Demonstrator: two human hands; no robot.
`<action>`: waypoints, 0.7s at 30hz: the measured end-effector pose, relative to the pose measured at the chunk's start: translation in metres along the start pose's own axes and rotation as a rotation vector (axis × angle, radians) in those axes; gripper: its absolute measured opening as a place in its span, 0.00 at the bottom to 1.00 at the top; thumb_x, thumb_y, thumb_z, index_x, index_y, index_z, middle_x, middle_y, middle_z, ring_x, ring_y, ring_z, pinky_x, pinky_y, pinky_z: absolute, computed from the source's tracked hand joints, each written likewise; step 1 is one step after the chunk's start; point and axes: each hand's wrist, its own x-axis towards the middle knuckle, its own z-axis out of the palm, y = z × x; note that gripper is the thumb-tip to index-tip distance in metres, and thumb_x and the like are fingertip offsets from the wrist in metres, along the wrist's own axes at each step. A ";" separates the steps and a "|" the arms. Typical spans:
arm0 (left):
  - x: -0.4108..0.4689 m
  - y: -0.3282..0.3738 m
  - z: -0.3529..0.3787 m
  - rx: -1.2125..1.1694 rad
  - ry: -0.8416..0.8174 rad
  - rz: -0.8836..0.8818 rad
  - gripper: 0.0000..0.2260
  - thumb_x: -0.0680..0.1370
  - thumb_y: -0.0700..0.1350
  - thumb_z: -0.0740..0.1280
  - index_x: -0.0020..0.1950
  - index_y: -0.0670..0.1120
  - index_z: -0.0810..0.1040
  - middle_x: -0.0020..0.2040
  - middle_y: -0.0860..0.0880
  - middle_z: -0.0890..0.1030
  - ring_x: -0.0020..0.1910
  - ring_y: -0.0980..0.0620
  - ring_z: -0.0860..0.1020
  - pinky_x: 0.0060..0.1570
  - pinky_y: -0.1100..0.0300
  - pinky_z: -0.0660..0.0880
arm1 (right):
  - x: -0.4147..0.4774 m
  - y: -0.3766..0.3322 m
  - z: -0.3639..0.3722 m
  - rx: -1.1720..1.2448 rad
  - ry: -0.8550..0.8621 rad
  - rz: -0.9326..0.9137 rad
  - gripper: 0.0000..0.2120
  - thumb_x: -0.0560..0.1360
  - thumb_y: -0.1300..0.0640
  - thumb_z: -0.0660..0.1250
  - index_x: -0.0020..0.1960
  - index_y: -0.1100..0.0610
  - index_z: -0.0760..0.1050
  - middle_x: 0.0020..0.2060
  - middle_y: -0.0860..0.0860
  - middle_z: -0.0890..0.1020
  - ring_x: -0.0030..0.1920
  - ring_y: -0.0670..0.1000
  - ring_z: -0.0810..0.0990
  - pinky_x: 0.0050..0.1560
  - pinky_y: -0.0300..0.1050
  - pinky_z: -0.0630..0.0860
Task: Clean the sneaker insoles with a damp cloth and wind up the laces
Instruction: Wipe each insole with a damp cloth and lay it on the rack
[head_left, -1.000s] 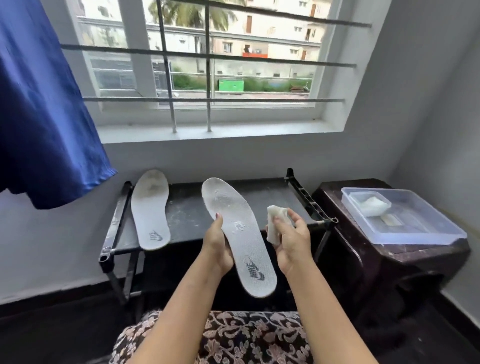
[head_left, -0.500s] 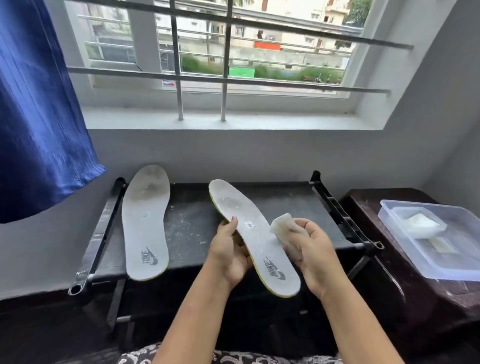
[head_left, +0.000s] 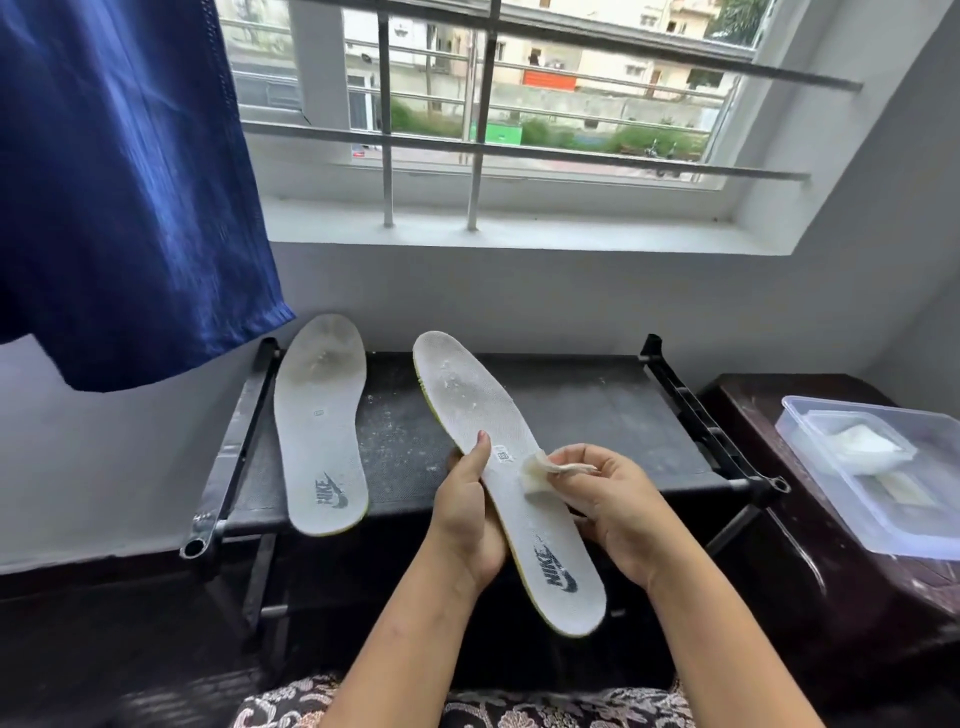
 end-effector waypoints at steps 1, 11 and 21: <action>0.000 0.000 0.001 0.005 -0.010 0.011 0.22 0.81 0.55 0.54 0.58 0.39 0.76 0.45 0.40 0.84 0.42 0.44 0.83 0.45 0.50 0.77 | 0.001 -0.001 0.000 0.003 -0.008 0.007 0.05 0.74 0.65 0.68 0.43 0.56 0.77 0.38 0.53 0.81 0.38 0.51 0.80 0.36 0.43 0.74; 0.013 -0.003 0.012 -0.003 -0.037 0.073 0.29 0.78 0.63 0.53 0.62 0.41 0.76 0.54 0.39 0.82 0.55 0.42 0.80 0.57 0.49 0.75 | 0.019 -0.018 -0.014 -0.201 -0.050 -0.002 0.06 0.75 0.68 0.66 0.48 0.63 0.80 0.38 0.53 0.83 0.38 0.49 0.81 0.36 0.38 0.77; 0.019 0.013 -0.004 -0.428 -0.061 0.237 0.45 0.64 0.74 0.63 0.68 0.41 0.72 0.63 0.42 0.78 0.61 0.37 0.76 0.63 0.36 0.67 | 0.037 -0.051 -0.032 -0.561 -0.374 0.102 0.08 0.76 0.67 0.66 0.54 0.66 0.77 0.43 0.54 0.84 0.43 0.49 0.83 0.40 0.37 0.77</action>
